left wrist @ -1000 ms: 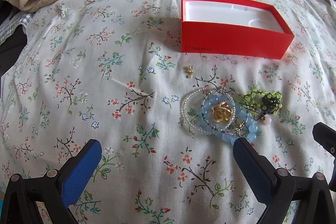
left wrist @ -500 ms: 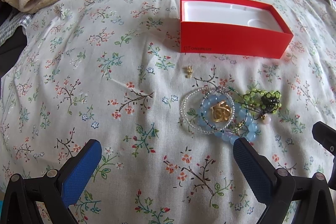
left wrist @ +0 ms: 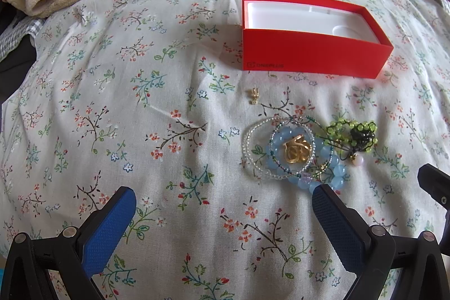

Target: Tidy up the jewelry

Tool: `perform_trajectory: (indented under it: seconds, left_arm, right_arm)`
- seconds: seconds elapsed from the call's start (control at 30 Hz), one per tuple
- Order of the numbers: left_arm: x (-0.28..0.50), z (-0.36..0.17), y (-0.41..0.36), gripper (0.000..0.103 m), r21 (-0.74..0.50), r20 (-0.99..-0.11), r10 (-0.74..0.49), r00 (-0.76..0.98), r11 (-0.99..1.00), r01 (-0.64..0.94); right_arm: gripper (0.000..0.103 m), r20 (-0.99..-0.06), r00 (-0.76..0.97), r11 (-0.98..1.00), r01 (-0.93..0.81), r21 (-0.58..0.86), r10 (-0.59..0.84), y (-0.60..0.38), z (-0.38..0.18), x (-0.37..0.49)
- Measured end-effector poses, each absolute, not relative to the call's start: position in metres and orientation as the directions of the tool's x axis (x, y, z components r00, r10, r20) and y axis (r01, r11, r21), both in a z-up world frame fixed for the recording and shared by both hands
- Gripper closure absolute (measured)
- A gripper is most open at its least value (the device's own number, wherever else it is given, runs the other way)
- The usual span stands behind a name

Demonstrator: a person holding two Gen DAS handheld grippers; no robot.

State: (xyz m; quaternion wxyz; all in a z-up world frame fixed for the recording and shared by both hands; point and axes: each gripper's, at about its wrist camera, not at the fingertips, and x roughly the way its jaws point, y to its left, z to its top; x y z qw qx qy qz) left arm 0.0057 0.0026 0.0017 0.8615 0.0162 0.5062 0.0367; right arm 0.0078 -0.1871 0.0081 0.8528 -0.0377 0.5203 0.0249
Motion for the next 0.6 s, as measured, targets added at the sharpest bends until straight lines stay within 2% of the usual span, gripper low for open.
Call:
perform_trajectory:
  seconds: [0.37,0.6]
  left_arm:
    - [0.008,0.004,0.008,0.000,0.048,-0.877,0.063,0.476,0.998,-0.044]
    - [0.017,0.009,0.015,0.000,0.042,-0.878,0.052,0.475,0.999,-0.032]
  right_arm:
    - [0.000,-0.888,0.460,0.996,-0.088,-0.033,0.012,-0.189,0.009,0.008]
    - [0.000,-0.848,0.525,0.995,-0.098,0.023,0.071,-0.190,0.012,0.015]
